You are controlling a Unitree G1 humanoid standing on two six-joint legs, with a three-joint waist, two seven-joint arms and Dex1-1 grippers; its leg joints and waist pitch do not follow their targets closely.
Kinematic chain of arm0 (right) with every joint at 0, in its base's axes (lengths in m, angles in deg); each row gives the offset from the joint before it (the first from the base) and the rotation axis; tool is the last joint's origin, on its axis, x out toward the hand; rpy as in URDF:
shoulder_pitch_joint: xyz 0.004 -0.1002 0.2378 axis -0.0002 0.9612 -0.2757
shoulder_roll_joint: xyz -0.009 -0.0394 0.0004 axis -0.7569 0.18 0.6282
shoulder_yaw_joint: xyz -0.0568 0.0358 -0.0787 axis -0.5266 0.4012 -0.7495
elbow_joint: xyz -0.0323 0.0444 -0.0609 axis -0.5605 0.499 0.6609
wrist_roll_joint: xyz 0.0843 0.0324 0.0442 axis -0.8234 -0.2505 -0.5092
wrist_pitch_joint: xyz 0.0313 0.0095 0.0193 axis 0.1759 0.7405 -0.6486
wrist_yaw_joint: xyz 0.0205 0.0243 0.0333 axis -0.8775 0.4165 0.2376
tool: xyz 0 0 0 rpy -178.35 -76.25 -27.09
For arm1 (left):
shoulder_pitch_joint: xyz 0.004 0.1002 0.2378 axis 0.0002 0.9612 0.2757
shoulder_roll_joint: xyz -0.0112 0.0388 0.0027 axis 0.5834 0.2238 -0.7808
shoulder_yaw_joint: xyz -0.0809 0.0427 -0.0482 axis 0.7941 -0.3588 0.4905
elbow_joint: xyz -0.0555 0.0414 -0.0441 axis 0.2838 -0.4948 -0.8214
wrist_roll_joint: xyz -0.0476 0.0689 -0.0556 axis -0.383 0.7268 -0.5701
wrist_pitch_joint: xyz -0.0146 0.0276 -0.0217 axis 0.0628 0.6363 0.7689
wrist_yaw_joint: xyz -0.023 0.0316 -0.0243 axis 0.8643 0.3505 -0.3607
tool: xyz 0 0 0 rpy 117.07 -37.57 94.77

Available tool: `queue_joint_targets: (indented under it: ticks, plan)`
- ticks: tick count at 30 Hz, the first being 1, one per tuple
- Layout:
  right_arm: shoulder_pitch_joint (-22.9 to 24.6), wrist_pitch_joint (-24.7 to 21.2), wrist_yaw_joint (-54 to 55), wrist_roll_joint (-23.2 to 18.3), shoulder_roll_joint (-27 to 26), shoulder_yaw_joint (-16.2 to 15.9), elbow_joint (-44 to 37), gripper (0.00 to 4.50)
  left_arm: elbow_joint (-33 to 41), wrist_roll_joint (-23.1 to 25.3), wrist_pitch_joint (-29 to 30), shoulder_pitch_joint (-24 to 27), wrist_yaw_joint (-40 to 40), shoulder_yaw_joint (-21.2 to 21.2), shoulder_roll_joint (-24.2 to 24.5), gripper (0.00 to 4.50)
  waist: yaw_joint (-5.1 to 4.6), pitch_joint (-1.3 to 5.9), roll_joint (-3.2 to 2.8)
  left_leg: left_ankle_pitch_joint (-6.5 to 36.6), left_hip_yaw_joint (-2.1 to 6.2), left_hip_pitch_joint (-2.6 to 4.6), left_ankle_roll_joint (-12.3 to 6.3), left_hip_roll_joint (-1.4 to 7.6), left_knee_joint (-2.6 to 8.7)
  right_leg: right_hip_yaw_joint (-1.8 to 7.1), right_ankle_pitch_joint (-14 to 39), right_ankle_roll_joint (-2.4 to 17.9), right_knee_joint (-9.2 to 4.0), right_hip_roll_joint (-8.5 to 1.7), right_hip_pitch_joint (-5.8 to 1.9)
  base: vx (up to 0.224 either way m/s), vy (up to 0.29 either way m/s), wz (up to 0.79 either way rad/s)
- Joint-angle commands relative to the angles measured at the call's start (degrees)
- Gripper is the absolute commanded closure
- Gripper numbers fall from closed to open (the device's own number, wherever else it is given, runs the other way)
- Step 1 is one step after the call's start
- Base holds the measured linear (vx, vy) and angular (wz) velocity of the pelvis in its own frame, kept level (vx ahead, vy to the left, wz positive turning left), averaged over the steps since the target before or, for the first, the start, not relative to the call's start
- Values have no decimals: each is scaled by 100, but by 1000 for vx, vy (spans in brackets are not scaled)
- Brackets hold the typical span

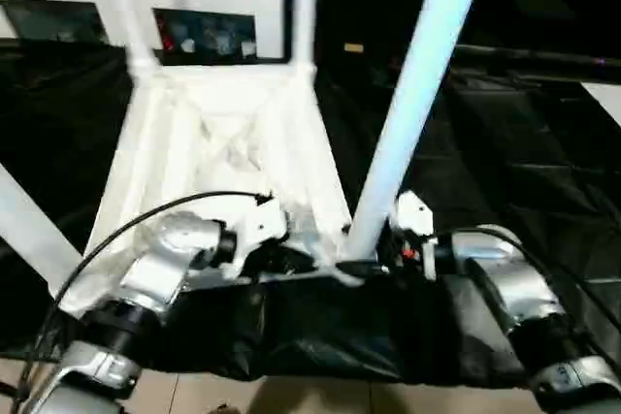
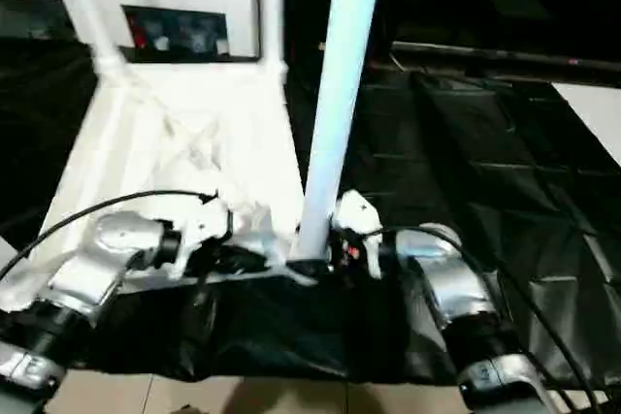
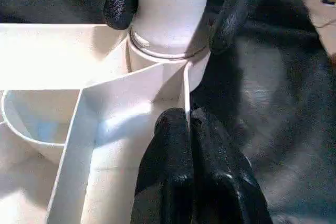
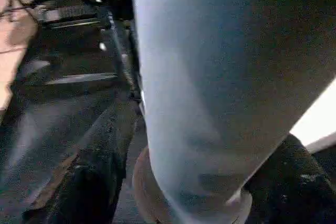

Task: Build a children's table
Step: Rotate leg to tighten

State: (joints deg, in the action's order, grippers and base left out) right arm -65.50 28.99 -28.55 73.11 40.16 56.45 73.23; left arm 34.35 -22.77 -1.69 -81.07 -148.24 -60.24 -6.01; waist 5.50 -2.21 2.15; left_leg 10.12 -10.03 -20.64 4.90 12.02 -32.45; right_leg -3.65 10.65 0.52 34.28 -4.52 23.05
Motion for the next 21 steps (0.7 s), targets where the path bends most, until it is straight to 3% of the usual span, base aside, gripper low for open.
queue_joint_targets:
  ticks: [1,6,15,19,21]
  plan:
    - [101,-93,-314,-71,3,-274,-139,182,62,-136,-130,-115,-44,-12,-48,450,-12,296,2,1222,-27,58,-265,150,348,240,925,1275,-342,-322,-283,0,0,0]
    - [133,-226,-429,-107,60,-306,-264,233,8,-178,-145,-150,-136,-34,-14,450,-5,312,-4,1062,-20,55,-265,142,336,238,725,1271,-315,-313,-290,0,0,0]
    - [250,-289,-408,-124,53,-337,-362,253,11,-162,-143,-108,-98,-49,-38,450,18,319,10,992,-26,57,-287,138,323,238,659,1273,-304,-313,-295,0,0,0]
    - [319,-222,67,-73,-143,-235,-296,254,27,-71,-88,-68,283,4,-145,450,31,318,8,1007,-22,61,-279,142,325,238,683,1262,-308,-319,-291,0,0,0]
    - [211,-212,1050,60,-519,30,72,254,27,68,93,-68,928,92,-389,450,-12,290,19,1187,-7,51,-142,132,358,242,1015,1196,-342,-333,-282,0,0,0]
